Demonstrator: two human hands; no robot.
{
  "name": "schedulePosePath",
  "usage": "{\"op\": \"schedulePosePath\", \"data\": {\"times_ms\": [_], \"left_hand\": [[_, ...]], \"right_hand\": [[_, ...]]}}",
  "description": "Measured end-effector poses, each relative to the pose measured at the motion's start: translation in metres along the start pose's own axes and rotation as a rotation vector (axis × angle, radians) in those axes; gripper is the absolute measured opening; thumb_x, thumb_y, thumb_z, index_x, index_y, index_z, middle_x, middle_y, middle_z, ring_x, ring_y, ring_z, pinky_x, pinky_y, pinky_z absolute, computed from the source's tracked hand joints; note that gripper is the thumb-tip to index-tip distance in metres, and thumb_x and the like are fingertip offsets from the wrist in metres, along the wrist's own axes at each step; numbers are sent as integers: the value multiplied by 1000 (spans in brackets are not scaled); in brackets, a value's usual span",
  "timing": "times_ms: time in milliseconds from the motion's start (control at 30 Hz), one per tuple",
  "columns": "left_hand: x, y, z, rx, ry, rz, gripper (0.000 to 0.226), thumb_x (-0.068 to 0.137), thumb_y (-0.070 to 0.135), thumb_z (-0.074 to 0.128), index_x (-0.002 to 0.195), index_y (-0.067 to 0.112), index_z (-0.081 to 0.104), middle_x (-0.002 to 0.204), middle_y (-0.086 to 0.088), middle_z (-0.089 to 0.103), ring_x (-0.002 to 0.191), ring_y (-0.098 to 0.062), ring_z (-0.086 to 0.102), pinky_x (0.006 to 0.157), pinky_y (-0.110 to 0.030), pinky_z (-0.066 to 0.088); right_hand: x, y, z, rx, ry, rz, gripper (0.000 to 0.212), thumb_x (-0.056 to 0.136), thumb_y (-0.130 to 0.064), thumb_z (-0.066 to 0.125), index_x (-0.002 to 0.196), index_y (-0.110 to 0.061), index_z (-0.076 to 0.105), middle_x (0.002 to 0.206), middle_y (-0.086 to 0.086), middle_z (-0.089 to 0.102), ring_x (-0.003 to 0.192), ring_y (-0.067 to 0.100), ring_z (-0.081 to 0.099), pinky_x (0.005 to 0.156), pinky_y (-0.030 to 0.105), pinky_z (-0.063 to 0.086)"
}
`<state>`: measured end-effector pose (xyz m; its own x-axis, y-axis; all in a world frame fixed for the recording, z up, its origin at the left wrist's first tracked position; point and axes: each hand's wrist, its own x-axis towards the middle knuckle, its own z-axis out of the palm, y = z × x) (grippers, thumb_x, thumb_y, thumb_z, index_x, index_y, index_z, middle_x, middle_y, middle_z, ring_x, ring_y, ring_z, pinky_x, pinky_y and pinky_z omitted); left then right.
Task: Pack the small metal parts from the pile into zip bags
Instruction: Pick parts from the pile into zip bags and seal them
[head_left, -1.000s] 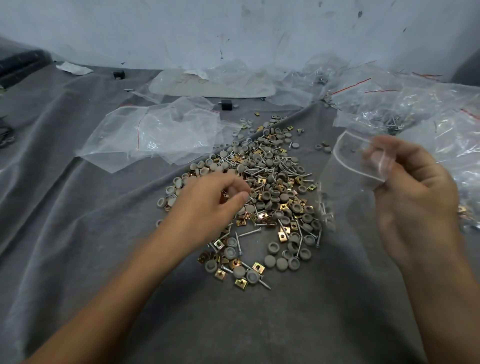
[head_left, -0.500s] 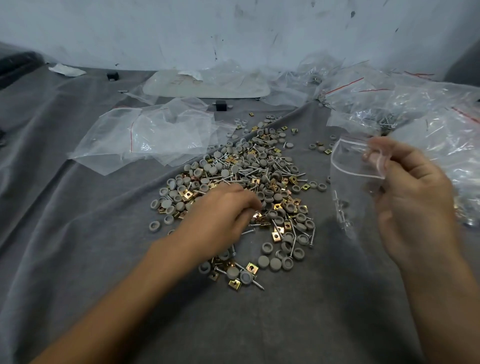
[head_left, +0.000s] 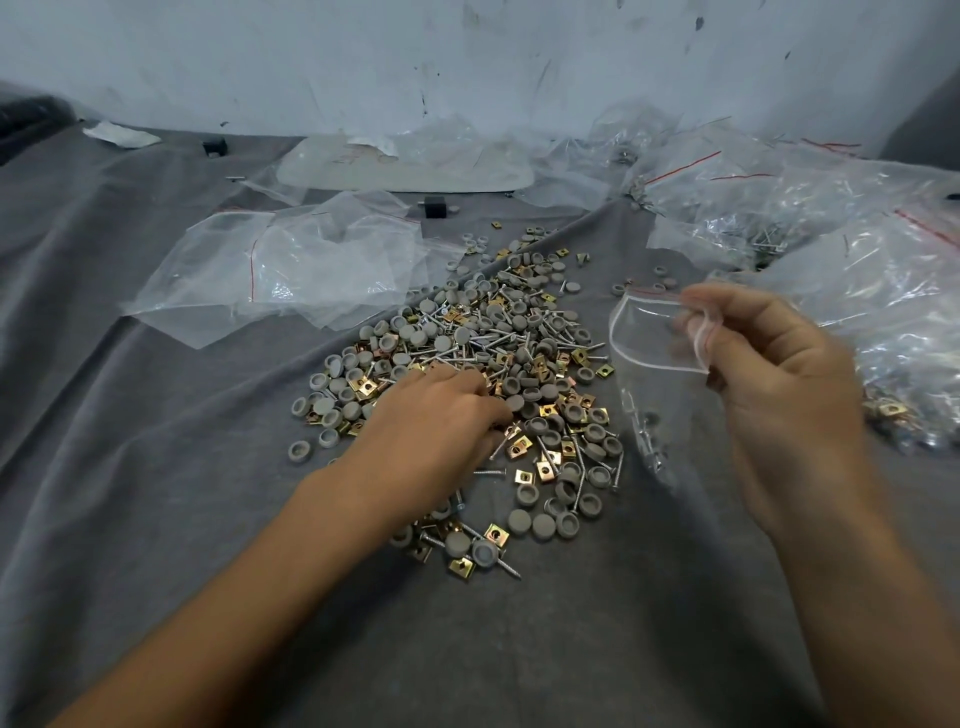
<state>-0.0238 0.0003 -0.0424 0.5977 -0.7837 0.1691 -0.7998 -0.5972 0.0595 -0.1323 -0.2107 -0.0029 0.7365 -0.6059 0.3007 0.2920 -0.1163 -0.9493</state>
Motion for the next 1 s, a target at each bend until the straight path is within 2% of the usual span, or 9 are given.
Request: {"op": "schedulePosePath", "data": {"times_ms": [133,300,433,500,633,733,867,933,1000], "left_hand": [[-3,2,-1,-13,46,1,27,101,43,49,119,34,66,108,12,61,106,-13,55,92,-32,44],[-4,6,-1,-24,87,-78,28,102,40,43,116,30,65,109,10,63,104,-13,52,92,-33,45],[-5,13,-3,-94,149,-74,23,99,43,52,114,31,65,105,9,56,99,-12,45,87,-29,39],[-6,16,-4,-99,109,-70,23,98,49,52,106,31,65,99,10,57,93,-10,42,83,-28,34],[-12,14,-3,-4,33,-110,25,99,48,47,93,27,60,92,9,56,90,-12,43,89,-33,40],[-13,15,-6,-22,23,-147,20,100,41,44,92,27,55,90,9,52,88,-13,44,88,-32,40],[-12,15,-12,-38,163,-301,13,100,36,49,103,24,53,99,7,52,91,-14,48,81,-30,42],[-12,19,-13,-110,175,-283,12,100,38,52,102,26,55,97,10,54,91,-12,51,76,-28,40],[-12,25,-11,-176,122,-243,19,99,44,53,101,27,60,97,11,58,94,-12,55,80,-31,48]], "right_hand": [[-3,0,4,-69,-48,-31,29,94,-3,67,91,-30,77,83,-13,74,75,-1,63,66,11,49],[-4,0,6,-72,-64,-38,29,94,0,65,95,-27,75,85,-12,75,79,0,65,70,12,51],[-5,0,5,-92,-64,-44,26,94,-1,66,97,-26,75,85,-13,75,75,-4,64,67,10,49],[-5,0,5,-100,-67,-49,26,94,-2,67,98,-26,75,85,-14,75,74,-5,64,66,10,49],[-4,0,4,-96,-65,-55,26,94,-1,66,98,-25,75,82,-15,74,72,-5,62,66,9,48],[-4,0,4,-84,-64,-63,26,94,-1,66,98,-25,75,81,-15,74,72,-4,62,65,10,48],[-5,1,4,-85,-73,-65,25,94,-2,66,98,-25,75,83,-13,74,73,-3,63,66,10,49],[-5,2,4,-91,-72,-65,26,94,-1,66,98,-25,75,84,-13,75,74,-3,64,66,9,49],[-5,1,4,-98,-75,-66,26,94,-1,66,99,-25,75,84,-13,75,73,-4,63,66,9,49]]}}
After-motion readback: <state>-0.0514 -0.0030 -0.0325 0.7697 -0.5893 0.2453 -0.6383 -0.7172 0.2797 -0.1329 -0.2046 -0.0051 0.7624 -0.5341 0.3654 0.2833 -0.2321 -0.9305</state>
